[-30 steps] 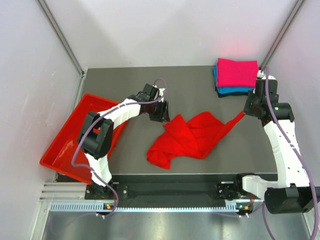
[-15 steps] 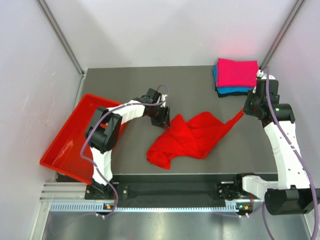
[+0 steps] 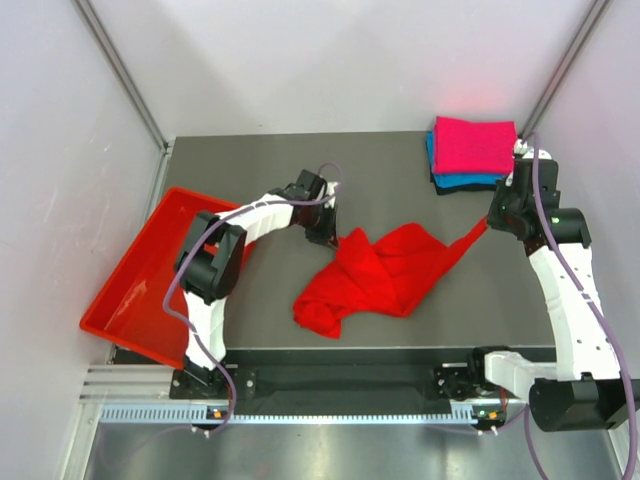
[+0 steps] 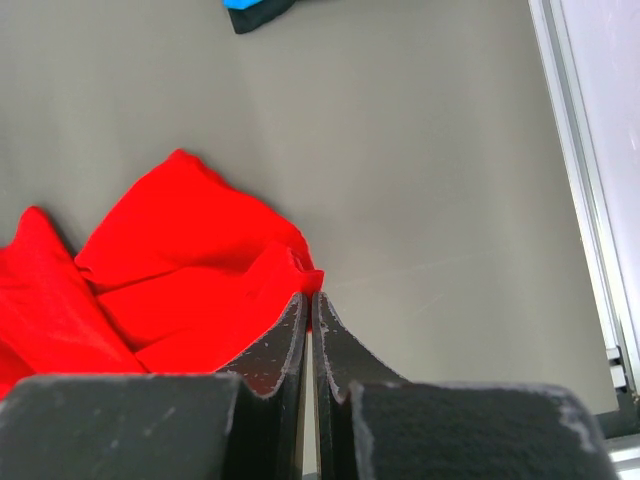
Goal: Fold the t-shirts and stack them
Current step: Flatten the tshirt out
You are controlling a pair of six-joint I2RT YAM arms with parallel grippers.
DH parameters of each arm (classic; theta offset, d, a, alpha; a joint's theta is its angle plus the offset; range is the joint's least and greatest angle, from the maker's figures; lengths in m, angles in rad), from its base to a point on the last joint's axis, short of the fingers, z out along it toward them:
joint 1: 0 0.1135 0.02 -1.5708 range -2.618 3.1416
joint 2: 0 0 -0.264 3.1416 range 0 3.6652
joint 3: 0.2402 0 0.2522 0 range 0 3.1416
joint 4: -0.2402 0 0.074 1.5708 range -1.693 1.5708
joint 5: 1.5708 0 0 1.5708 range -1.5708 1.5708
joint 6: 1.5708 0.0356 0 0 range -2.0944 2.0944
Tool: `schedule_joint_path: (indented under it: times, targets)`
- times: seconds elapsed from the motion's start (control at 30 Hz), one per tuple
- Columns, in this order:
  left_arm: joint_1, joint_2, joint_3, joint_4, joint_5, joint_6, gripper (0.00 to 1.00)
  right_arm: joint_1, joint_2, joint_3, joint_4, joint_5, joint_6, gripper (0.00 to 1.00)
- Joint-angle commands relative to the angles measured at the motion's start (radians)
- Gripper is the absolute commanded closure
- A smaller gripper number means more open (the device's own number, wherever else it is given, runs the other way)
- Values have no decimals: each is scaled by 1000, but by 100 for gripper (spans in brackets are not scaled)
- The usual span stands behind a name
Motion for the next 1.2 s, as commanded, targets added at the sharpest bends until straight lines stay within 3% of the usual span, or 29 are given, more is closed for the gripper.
schedule_joint_path:
  times: [0.0, 0.27, 0.53, 0.67, 0.87, 1.0, 1.17]
  targets:
    - [6, -129, 128, -80, -102, -37, 100, -13, -26, 10, 41, 23, -3, 100]
    - [57, -373, 107, -96, -234, -129, 100, -14, -33, 113, -3, 183, 31, 100]
    - [69, -556, 93, -198, -514, -109, 100, -26, -29, 355, -130, 361, 20, 100]
    - [89, -611, 102, -227, -536, -100, 100, -26, -52, 430, -190, 466, 11, 100]
    - [95, -590, 104, -238, -444, -100, 100, -25, -99, 482, -200, 390, 8, 100]
    - [95, -492, 53, -160, -244, -117, 100, -25, -152, 331, -135, 222, 23, 100]
    - [95, -285, 51, -97, -128, -135, 100, -26, -221, 148, -37, 102, 43, 100]
